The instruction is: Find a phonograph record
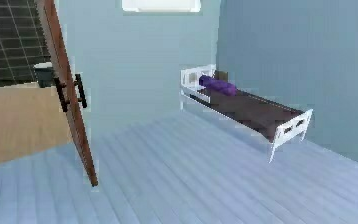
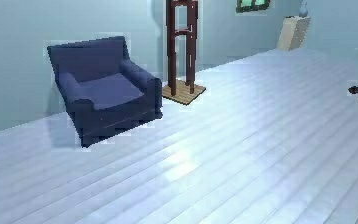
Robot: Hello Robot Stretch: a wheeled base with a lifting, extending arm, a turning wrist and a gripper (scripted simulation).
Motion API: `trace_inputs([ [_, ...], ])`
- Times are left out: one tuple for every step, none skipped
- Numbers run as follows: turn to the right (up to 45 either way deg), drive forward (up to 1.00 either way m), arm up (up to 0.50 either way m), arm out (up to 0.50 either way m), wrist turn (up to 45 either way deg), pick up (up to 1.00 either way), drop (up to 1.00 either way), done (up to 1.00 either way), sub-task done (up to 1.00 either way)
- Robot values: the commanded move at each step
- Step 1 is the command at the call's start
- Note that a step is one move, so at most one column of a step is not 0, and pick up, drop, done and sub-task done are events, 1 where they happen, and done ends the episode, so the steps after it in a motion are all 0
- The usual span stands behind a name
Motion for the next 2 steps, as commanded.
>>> trace_inputs([
  [45.0,0.0,0.0,0.0,0.0,0.0,0.0,0.0,0.0],
  [9.0,0.0,0.0,0.0,0.0,0.0,0.0,0.0,0.0],
])
